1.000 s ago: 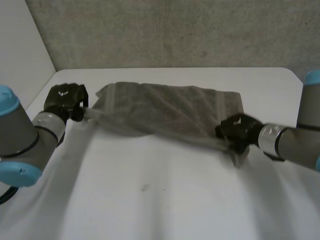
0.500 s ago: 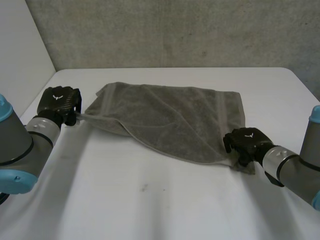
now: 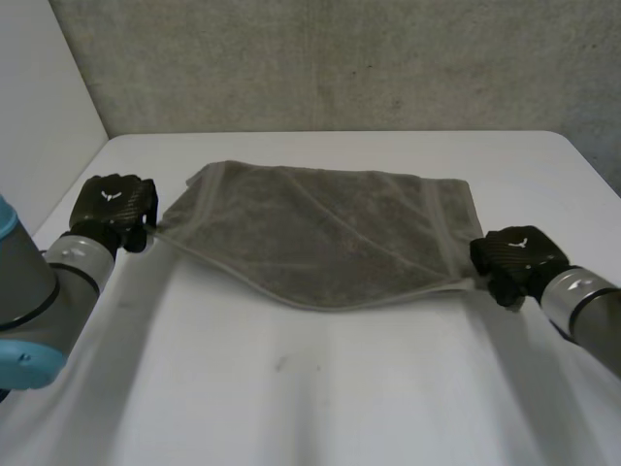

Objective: Fold the towel.

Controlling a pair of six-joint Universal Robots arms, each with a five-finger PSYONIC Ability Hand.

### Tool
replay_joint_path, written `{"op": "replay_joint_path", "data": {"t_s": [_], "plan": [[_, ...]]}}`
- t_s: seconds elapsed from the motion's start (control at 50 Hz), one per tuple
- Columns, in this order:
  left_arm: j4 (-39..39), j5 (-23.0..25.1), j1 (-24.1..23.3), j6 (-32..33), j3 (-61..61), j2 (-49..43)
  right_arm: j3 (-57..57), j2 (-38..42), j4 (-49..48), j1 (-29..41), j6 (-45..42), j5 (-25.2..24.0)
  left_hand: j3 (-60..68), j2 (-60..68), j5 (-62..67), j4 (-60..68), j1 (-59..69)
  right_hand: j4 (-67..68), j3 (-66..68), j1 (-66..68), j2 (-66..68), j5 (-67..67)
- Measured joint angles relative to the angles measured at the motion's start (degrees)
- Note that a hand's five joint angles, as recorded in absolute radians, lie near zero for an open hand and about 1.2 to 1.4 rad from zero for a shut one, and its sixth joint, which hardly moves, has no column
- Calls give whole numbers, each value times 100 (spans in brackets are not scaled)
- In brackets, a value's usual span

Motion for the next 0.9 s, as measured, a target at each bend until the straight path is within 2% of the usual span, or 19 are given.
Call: {"op": "replay_joint_path", "data": {"t_s": [0.06,0.16,0.28,0.36,0.48,0.62,0.78,0.9], "plan": [[-183,6,34,160,-302,309,-17,-280,514,-149,-287,-100,0,0,-1,0,0,0,0,0,0,0],[-687,107,232,812,-959,1004,-124,-684,1907,-492,-1120,-307,0,0,-1,0,0,0,0,0,0,0],[-1696,783,708,2024,-1960,2354,-357,-1241,3902,-1111,-2416,-620,0,0,-1,0,0,0,0,-5,0,1],[-2195,1395,1173,2326,-2339,3126,-523,-1748,4609,-1489,-2885,-954,0,0,-1,0,0,0,0,-5,0,1],[-2412,1984,1637,2348,-2495,3557,-668,-2183,4815,-1926,-3025,-1443,0,0,0,0,0,0,0,-5,0,1],[-2230,2119,1626,2259,-2340,3019,-793,-1921,4711,-1975,-2926,-1647,0,0,-1,0,0,0,0,-5,0,1],[-1714,1978,906,1868,-1430,1481,-1438,-649,4502,-1430,-2517,-1521,0,0,-1,0,0,0,0,-5,0,36],[-1525,1416,236,1525,-148,144,-2277,303,4191,-892,-1937,-1267,1,0,-1,2,0,0,0,-5,31,37]]}}
